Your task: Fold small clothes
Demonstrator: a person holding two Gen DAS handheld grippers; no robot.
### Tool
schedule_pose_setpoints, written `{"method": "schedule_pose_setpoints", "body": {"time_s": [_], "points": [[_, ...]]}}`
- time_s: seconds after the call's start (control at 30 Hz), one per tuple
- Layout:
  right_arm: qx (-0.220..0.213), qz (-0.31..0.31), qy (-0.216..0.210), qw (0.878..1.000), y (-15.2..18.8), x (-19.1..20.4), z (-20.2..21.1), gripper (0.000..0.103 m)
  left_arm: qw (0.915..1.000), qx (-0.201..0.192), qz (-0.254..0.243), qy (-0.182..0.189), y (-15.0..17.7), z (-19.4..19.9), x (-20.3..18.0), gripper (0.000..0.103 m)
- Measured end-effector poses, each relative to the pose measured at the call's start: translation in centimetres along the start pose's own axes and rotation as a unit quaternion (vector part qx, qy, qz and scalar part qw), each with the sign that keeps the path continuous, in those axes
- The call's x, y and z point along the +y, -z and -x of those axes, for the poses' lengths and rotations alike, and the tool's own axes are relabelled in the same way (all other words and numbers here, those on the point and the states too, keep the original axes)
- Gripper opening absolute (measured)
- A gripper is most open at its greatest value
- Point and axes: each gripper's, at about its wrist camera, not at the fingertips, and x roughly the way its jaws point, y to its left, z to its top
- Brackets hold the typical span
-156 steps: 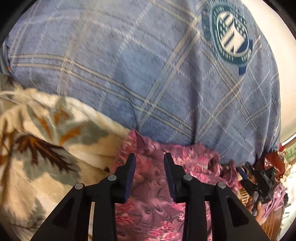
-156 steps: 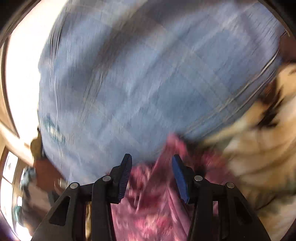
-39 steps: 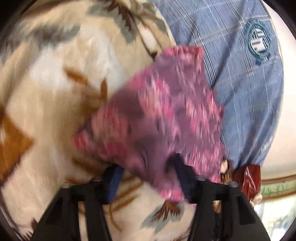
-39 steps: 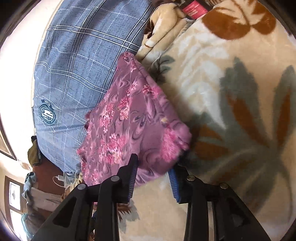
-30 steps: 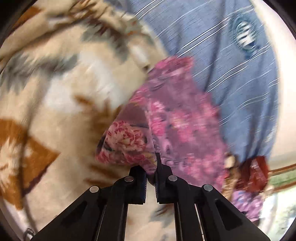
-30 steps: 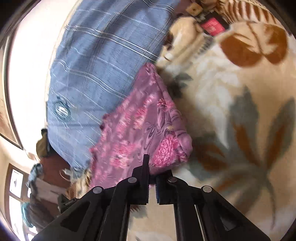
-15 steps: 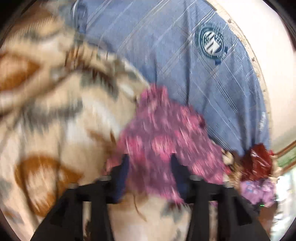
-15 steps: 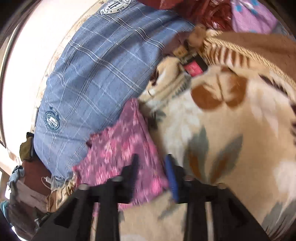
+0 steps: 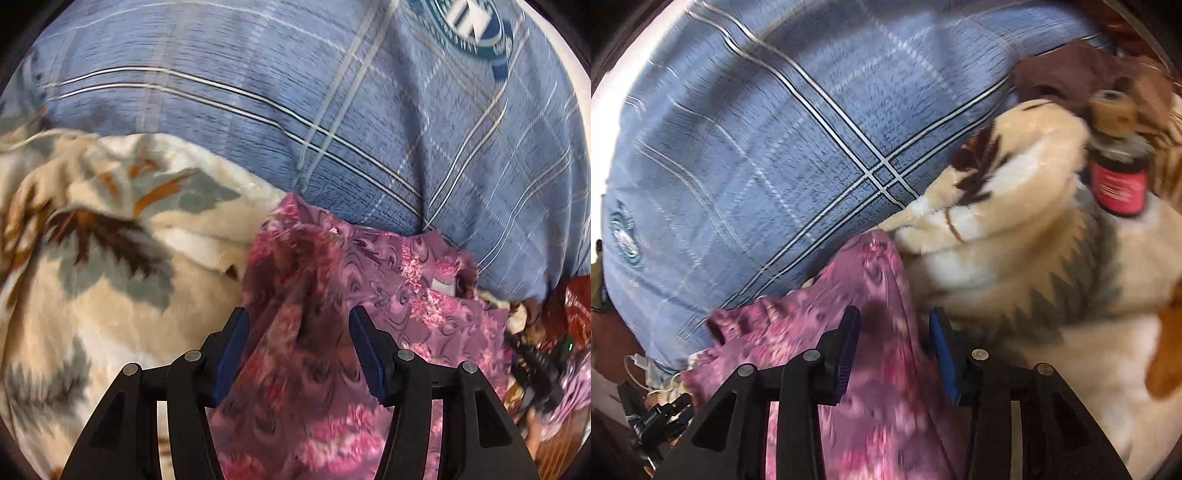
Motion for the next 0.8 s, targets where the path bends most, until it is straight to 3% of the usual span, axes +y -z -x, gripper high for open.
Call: {"method": "schedule_pose_setpoints", "body": {"time_s": [0.03, 0.07, 0.1, 0.13, 0.3, 0.4, 0.47, 0.53, 0.6, 0.67, 0.73, 0.8], "points": [[0.000, 0.010, 0.003, 1.000, -0.2, 0.3, -0.5, 0.035, 0.9999, 0.009, -0.005, -0.003, -0.4, -0.9, -0.4, 0.055], [-0.003, 0.022, 0.003, 1.000, -0.4, 0.7, -0.6, 0.017, 0.9998, 0.016, -0.012, -0.007, -0.7, -1.7, -0.9, 0.048], [-0.007, 0.038, 0.006, 0.999, -0.6, 1.1, -0.6, 0.004, 0.9997, 0.016, -0.019, -0.005, -1.3, -2.4, -1.2, 0.021], [-0.011, 0.051, 0.007, 0.999, -0.8, 1.6, -0.3, 0.004, 0.9995, 0.014, -0.027, -0.006, -1.8, -2.6, -1.6, 0.008], [-0.090, 0.041, -0.068, 0.993, -2.3, 1.8, 3.9, 0.004, 0.9976, -0.069, 0.000, 0.002, -4.5, -1.3, -1.9, 0.007], [-0.109, 0.012, -0.079, 0.991, -2.8, 0.7, 4.0, 0.004, 0.9948, -0.100, 0.011, -0.018, -5.7, -1.4, -1.7, 0.007], [-0.091, 0.005, -0.050, 0.995, -2.7, 0.2, 2.3, 0.004, 0.9941, -0.092, 0.013, -0.056, -6.4, -3.1, -1.4, 0.007], [-0.070, -0.002, -0.021, 0.997, -2.4, -0.5, -0.1, 0.004, 0.9935, -0.060, 0.019, -0.095, -6.6, -5.9, -0.7, 0.007], [-0.040, -0.002, -0.001, 0.999, -1.8, -0.8, -2.1, 0.007, 0.9930, -0.031, 0.030, -0.110, -6.6, -7.9, 0.1, 0.007], [-0.025, -0.005, 0.007, 1.000, -1.2, -0.8, -2.2, 0.011, 0.9949, -0.041, 0.038, -0.084, -6.3, -6.7, 0.4, 0.007], [-0.046, 0.012, 0.008, 0.999, -0.6, -0.1, 0.1, 0.013, 0.9959, -0.062, 0.034, -0.056, -5.5, -4.1, 0.1, 0.007], [-0.073, 0.050, -0.006, 0.996, 0.7, 1.0, 3.5, 0.015, 0.9961, -0.082, 0.023, -0.024, -3.6, -1.1, -0.7, 0.014]]}}
